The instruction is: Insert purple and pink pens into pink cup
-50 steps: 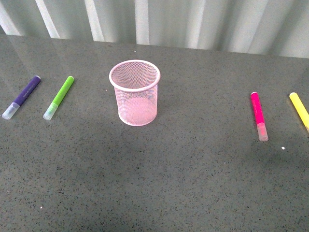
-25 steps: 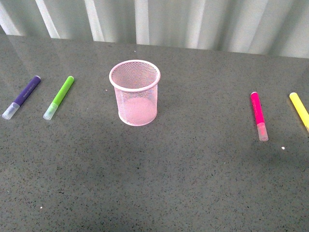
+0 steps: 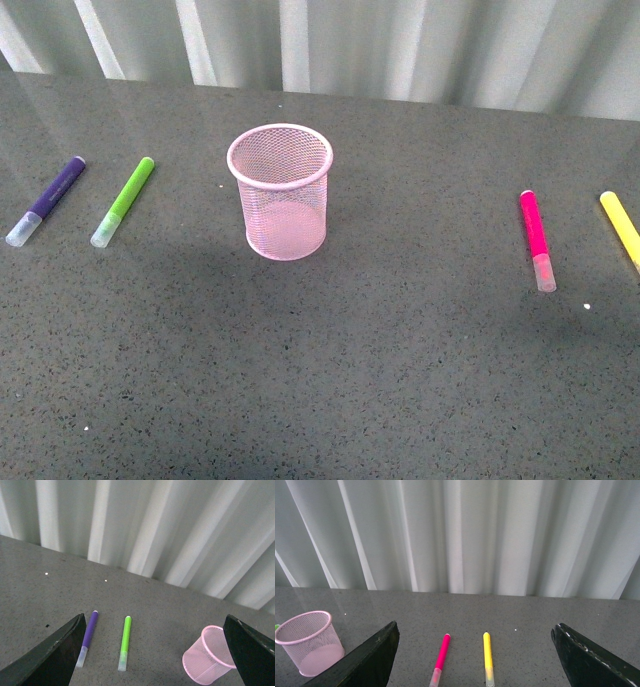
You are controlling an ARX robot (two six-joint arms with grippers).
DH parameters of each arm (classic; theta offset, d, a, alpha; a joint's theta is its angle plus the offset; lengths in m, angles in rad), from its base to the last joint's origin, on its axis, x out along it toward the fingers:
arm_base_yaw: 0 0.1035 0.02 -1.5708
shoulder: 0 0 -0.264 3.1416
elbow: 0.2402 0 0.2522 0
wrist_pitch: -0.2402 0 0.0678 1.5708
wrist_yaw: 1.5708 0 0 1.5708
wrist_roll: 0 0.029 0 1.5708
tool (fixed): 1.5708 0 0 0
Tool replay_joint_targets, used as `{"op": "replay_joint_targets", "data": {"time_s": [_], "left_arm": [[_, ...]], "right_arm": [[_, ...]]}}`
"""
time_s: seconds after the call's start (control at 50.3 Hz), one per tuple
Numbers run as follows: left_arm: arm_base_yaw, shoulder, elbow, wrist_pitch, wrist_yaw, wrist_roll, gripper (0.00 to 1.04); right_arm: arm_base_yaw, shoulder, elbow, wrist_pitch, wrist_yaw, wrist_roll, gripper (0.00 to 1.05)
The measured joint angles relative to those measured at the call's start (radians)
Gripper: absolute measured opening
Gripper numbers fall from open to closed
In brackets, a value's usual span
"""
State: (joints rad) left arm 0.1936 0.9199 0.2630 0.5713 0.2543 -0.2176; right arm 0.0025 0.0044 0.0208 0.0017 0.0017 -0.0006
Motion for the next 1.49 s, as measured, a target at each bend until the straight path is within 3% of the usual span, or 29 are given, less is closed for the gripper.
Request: {"op": "replay_joint_targets", "data": {"time_s": [0.219, 0.537, 1.134, 1.492], "left_arm": [[0.034, 0.509, 0.298, 0.054, 0.106, 0.113, 0.98], [0.055, 0.924, 0.609, -0.038, 0.107, 0.347, 0.98], [0.048, 1.257, 0.85, -0.185, 0.119, 0.666, 0.98], [0.028, 1.334, 0.948, -0.234, 0.082, 0.687, 0.98]], "right_arm": [[0.0, 0.0, 0.0, 0.0, 0.0, 0.0, 0.98], [0.0, 0.0, 0.0, 0.0, 0.0, 0.0, 0.98], [0.0, 0.0, 0.0, 0.0, 0.0, 0.0, 0.98], [0.0, 0.0, 0.0, 0.0, 0.0, 0.0, 0.98]]}}
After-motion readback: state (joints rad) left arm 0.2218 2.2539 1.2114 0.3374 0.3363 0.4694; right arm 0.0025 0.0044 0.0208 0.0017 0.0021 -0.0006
